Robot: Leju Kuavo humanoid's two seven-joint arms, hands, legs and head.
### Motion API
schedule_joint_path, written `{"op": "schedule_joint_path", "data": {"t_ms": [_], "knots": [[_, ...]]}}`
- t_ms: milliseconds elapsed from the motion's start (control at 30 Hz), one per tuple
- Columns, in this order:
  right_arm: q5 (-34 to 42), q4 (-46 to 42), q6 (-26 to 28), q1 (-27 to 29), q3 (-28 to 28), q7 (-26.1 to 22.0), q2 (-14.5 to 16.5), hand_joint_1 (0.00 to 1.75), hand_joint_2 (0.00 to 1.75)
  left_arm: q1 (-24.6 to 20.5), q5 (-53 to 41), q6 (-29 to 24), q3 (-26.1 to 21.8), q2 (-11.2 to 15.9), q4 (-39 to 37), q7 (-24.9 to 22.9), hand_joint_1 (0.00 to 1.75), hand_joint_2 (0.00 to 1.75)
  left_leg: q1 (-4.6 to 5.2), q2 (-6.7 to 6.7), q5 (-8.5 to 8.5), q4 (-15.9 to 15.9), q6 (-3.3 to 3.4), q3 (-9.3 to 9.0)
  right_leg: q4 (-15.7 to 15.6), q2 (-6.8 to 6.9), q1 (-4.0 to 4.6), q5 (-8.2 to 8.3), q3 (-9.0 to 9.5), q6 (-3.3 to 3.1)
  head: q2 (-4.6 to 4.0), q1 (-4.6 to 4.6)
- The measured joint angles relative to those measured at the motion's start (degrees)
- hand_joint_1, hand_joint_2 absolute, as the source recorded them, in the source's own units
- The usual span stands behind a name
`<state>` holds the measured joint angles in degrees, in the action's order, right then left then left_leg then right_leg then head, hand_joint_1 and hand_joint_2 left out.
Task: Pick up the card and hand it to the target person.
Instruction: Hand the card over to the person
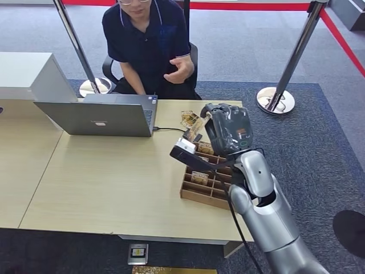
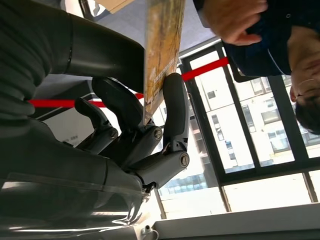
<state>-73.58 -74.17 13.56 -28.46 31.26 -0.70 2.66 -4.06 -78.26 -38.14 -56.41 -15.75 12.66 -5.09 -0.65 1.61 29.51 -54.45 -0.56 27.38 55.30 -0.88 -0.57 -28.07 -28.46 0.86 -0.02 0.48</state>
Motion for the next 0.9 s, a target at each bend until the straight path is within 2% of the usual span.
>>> {"op": "schedule_joint_path", "data": {"t_ms": [233, 400, 500, 900], "knots": [[1.9, 10.1, -1.3, -5.0, 2.0, 0.6, 4.8, 1.64, 1.75, -0.2, -0.7, 0.1, 0.9, 0.1, 0.0, 0.6, 0.00, 0.00, -0.03, 0.00, -0.02, 0.0, -0.01, 0.03, 0.0, 0.00, 0.02, 0.01, -0.03, -0.02, 0.00, 0.00], [2.4, 17.0, -1.1, -7.3, 2.4, 1.3, 7.5, 1.53, 1.75, -0.2, -1.0, 0.2, 1.1, 0.2, 0.0, 0.2, 0.00, 0.00, -0.02, 0.00, -0.02, 0.0, 0.00, 0.06, 0.0, 0.00, 0.02, 0.01, -0.06, -0.02, 0.00, 0.00], [2.6, 20.8, -1.0, -8.3, 2.6, 1.3, 8.7, 1.53, 1.75, -0.2, -1.3, 0.3, 1.2, 0.3, 0.0, -0.4, 0.00, 0.00, -0.02, 0.01, -0.02, 0.0, 0.00, 0.08, 0.0, 0.00, 0.02, 0.01, -0.07, -0.02, 0.00, 0.00], [-0.4, 28.4, 2.7, -8.8, 2.7, 4.9, 9.9, 1.56, 1.75, -0.2, -1.8, 1.0, 1.7, 0.5, 0.0, -0.3, 0.00, 0.00, -0.02, 0.01, -0.02, 0.0, 0.00, 0.09, 0.0, 0.00, 0.02, 0.01, -0.10, -0.02, 0.00, 0.00]]}}
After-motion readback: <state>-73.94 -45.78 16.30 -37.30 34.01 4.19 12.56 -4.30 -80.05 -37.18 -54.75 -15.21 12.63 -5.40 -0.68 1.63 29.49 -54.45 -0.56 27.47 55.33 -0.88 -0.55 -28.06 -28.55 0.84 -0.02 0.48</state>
